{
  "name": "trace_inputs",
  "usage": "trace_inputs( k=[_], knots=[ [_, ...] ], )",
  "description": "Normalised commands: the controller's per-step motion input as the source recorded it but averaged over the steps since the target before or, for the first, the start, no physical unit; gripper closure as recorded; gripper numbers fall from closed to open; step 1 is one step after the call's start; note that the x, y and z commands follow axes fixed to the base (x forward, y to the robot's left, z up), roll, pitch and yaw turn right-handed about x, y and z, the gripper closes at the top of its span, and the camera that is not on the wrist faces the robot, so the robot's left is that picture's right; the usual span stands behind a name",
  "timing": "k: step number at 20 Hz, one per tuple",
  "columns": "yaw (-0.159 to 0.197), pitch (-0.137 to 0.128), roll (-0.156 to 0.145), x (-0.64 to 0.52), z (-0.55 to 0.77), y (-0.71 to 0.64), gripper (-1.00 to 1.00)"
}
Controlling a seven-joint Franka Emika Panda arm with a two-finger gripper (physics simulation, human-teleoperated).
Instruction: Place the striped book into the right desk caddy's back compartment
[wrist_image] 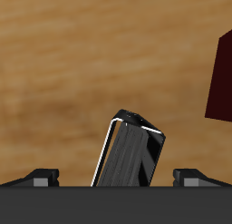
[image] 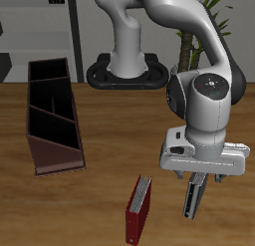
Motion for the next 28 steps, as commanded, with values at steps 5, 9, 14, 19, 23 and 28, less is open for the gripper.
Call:
trace_inputs(
  k=[5, 9, 14, 19, 23, 28],
  knots=[
    [-0.013, 0.025, 0.016, 0.01, -0.21, 0.00, 1.00],
    [-0.009, 0.002, -0.002, 0.02, -0.03, -0.07, 1.00],
    [-0.003, -0.016, -0.004, 0.00, 0.12, -0.08, 1.00],
    [0.004, -0.057, -0.003, -0.07, 0.39, -0.11, 1.00],
    [0.034, -0.057, 0.019, -0.22, 0.45, -0.04, 1.00],
    [0.051, -0.069, 0.023, -0.29, 0.54, -0.05, 1.00]
  ],
)
